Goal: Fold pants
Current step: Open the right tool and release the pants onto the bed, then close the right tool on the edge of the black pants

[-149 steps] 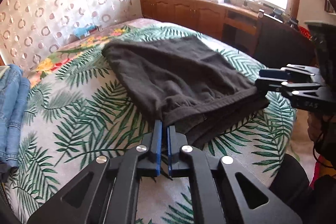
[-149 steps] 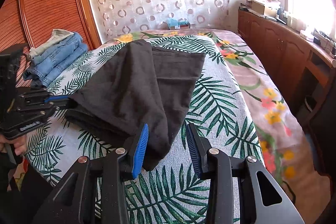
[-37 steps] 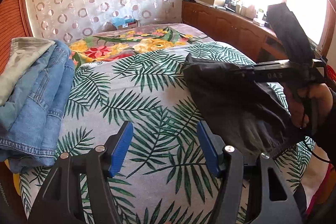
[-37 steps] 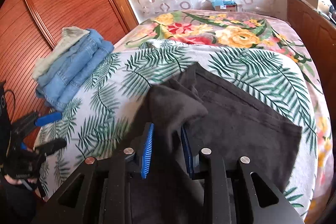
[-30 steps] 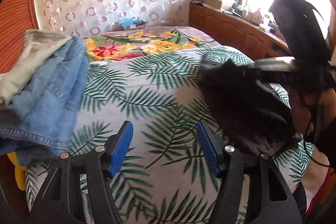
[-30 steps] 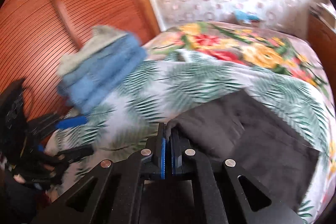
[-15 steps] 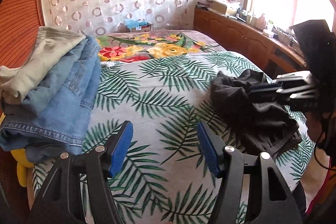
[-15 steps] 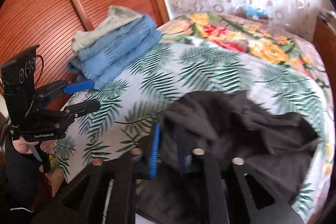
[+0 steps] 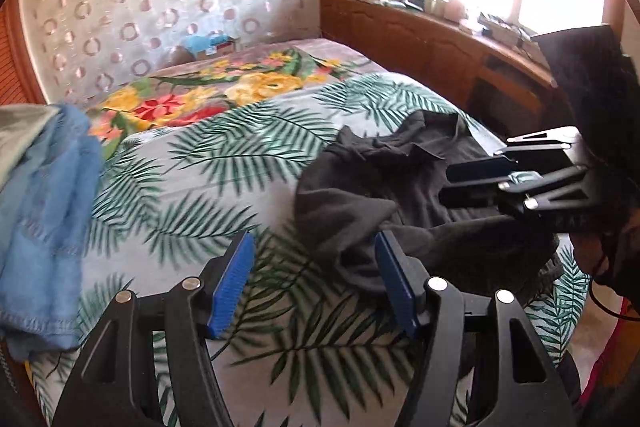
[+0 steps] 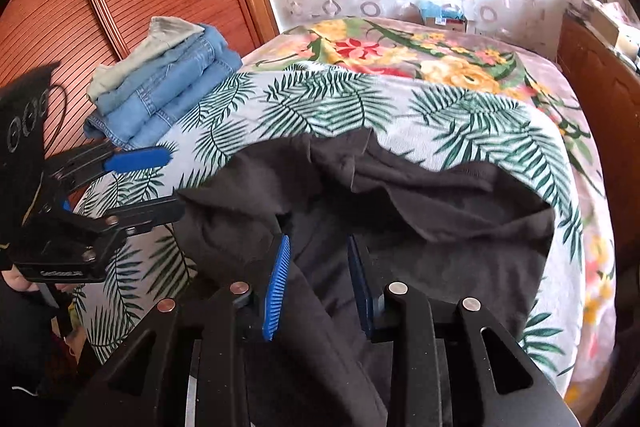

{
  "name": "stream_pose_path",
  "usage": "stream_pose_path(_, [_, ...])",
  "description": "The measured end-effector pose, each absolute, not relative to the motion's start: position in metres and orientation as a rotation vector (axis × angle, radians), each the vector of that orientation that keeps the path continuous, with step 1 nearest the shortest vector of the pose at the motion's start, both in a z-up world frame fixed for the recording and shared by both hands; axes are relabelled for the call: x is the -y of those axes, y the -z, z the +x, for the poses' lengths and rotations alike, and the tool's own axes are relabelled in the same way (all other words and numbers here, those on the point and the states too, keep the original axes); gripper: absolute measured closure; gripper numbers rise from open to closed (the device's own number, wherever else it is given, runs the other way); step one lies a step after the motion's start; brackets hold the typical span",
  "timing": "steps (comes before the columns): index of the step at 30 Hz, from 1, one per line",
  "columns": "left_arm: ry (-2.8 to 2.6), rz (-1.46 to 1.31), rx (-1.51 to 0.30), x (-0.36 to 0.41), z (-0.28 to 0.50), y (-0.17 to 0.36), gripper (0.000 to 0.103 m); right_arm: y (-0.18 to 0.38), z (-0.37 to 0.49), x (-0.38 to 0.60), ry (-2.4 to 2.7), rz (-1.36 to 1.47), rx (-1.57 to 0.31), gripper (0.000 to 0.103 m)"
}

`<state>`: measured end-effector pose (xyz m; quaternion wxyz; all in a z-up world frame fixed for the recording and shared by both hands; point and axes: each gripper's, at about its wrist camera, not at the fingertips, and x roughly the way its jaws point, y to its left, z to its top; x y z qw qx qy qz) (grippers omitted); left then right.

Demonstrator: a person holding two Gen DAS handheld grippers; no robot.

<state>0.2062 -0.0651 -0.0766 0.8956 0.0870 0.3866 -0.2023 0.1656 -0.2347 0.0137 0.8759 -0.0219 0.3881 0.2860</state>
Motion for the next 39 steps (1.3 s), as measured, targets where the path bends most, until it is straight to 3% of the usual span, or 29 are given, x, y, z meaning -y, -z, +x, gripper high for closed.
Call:
stream_pose_path(3, [0.443, 0.22, -0.834, 0.077, 0.219, 0.085, 0.043, -0.013, 0.166, 0.239, -0.606, -0.033, -0.813, 0.072])
stream_pose_path(8, [0.427, 0.221, -0.824, 0.076, 0.232, 0.089, 0.075, -0.01, 0.171, 0.241, -0.642, -0.031, -0.816, 0.072])
stream_pose_path(13, [0.353, 0.183, -0.83, 0.051, 0.24, 0.094, 0.082, -0.008, 0.177, 0.235, -0.675, -0.034, -0.82, 0.072])
stream_pose_path(27, [0.322, 0.08, -0.85, 0.013, 0.24, 0.102, 0.08, -0.01, 0.21, 0.187, -0.739, -0.107, -0.829, 0.072])
stream_pose_path(30, [0.319, 0.074, -0.837, 0.008, 0.234, 0.096, 0.064, -0.01, 0.211, 0.176, -0.756, -0.126, -0.822, 0.072])
stream_pose_path(31, [0.316, 0.075, -0.826, 0.005, 0.232, 0.094, 0.054, -0.009, 0.211, 0.172, -0.761, -0.136, -0.821, 0.072])
stream_pose_path(32, [0.31, 0.077, -0.819, 0.003, 0.23, 0.093, 0.052, -0.008, 0.211, 0.168, -0.768, -0.145, -0.822, 0.072])
stream_pose_path(39, [0.279, 0.075, -0.822, -0.012, 0.226, 0.093, 0.051, 0.005, 0.221, 0.159, -0.741, -0.22, -0.85, 0.093])
